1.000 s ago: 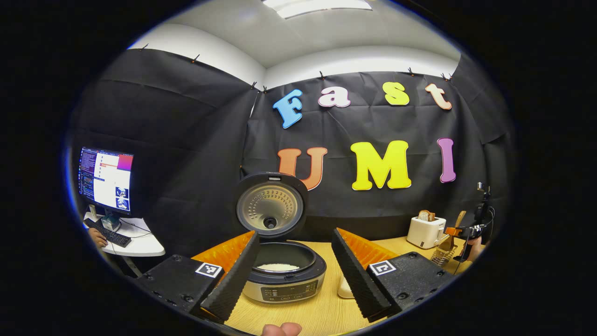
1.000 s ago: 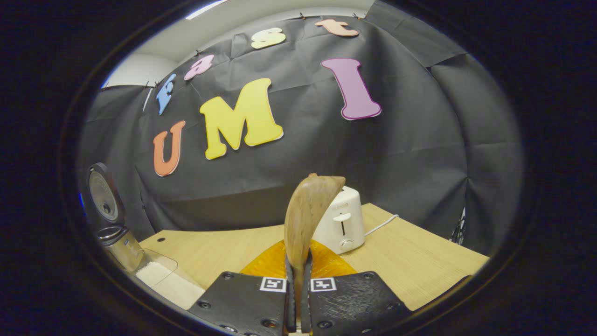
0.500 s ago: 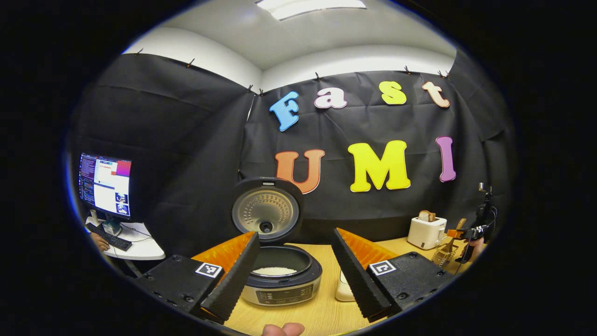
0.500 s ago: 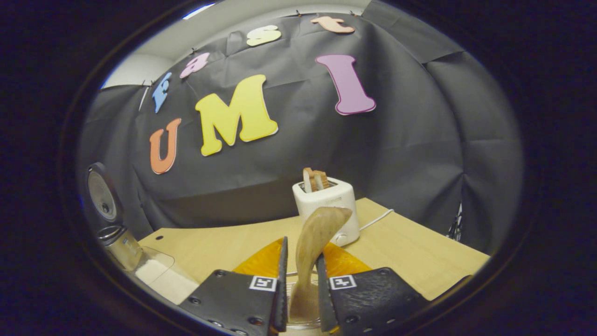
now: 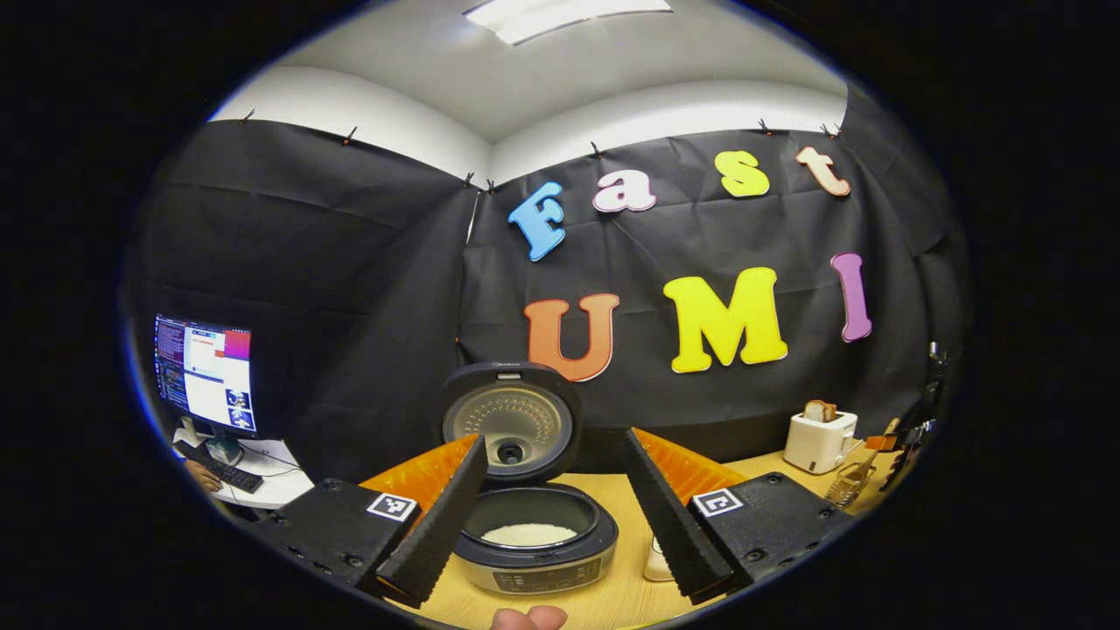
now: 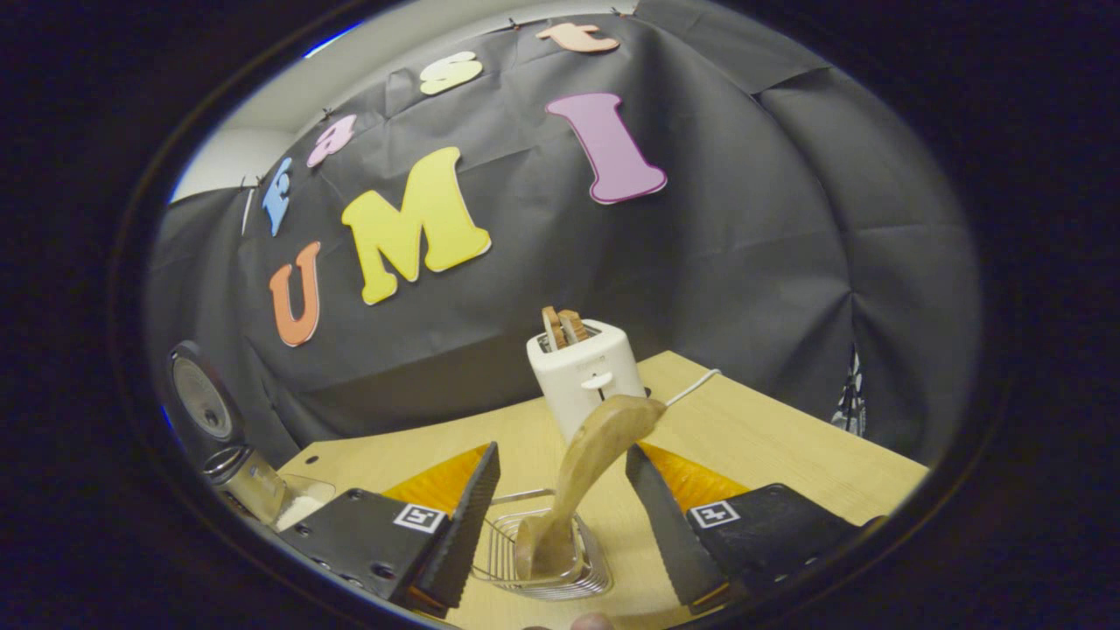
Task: Close the left gripper, press the button to open the rice cooker; take a wooden spoon from the chopstick holder with the right hand, scoop a spoonful of rice and pour it into the rice cooker, then put the wooden spoon back into the chopstick holder.
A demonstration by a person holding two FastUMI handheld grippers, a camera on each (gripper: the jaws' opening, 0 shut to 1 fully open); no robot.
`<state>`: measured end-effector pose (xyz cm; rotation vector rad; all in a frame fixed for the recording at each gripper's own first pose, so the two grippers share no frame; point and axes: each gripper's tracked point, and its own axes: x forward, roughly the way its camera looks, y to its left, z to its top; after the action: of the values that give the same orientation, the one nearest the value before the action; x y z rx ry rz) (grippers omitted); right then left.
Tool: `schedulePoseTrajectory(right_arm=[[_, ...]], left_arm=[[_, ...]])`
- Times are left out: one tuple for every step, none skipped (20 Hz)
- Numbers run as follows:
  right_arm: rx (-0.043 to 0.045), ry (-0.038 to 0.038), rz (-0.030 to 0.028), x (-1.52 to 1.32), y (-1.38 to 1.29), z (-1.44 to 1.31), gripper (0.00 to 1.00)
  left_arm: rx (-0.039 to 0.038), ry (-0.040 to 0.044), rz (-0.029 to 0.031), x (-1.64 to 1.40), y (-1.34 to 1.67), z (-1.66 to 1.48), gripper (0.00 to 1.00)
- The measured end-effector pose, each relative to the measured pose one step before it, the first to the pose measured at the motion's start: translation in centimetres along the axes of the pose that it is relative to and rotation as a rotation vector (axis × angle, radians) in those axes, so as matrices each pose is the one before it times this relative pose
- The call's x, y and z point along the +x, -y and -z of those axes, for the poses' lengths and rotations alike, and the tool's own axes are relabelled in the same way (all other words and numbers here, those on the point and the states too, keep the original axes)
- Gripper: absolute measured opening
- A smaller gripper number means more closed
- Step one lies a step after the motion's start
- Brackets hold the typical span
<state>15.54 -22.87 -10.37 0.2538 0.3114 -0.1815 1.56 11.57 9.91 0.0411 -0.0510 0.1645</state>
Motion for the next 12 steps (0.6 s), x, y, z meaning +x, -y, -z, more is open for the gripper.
schedulePoseTrajectory(right_arm=[[0.00333,0.00634,0.00393,-0.425,0.358,-0.132,0.92],[0.00412,0.00809,0.00292,-0.487,0.250,-0.205,0.92],[0.00431,-0.00018,0.00884,-0.560,0.426,-0.100,0.87],[0.00302,-0.00144,-0.00623,-0.541,0.047,0.051,0.94],[-0.00410,0.00459,-0.00054,-0.812,0.069,-0.243,0.94],[-0.01100,0.01038,0.00585,-0.697,0.290,-0.237,0.99],[-0.01288,0.01343,0.00827,-0.604,0.499,-0.231,0.95],[-0.01155,0.01199,0.00879,-0.598,0.475,-0.169,0.95],[-0.00753,0.01205,0.00823,-0.716,0.407,-0.256,0.95],[-0.00780,0.01023,0.01004,-0.545,0.446,-0.215,0.95],[-0.00791,0.00859,0.00843,-0.528,0.434,-0.125,0.95],[-0.00812,0.01314,0.00300,-0.576,0.152,-0.332,0.95]], left_arm=[[-0.00800,-0.00142,0.00084,0.626,0.078,-0.490,0.98],[-0.00772,-0.00712,-0.00096,0.517,-0.007,-0.513,0.98],[0.00177,-0.00697,-0.00448,0.727,-0.114,-0.609,0.98],[0.02019,-0.01154,-0.00037,0.808,-0.013,-0.638,0.98],[0.02918,-0.00357,-0.01061,0.823,-0.258,-0.885,0.98],[0.02913,0.00878,-0.01185,0.877,-0.425,-1.048,0.98],[0.01816,0.01118,-0.00127,0.899,-0.029,-1.165,0.98],[0.00604,0.00987,-0.00102,1.043,-0.106,-1.025,0.98],[0.00037,-0.00032,-0.01787,0.887,-0.300,-0.610,0.98],[0.00423,0.00303,-0.01050,0.949,-0.340,-0.669,0.99],[-0.00005,-0.00526,0.00529,1.399,0.166,-0.635,0.99],[-0.01121,-0.01060,-0.01015,1.027,-0.253,-0.250,0.98]])
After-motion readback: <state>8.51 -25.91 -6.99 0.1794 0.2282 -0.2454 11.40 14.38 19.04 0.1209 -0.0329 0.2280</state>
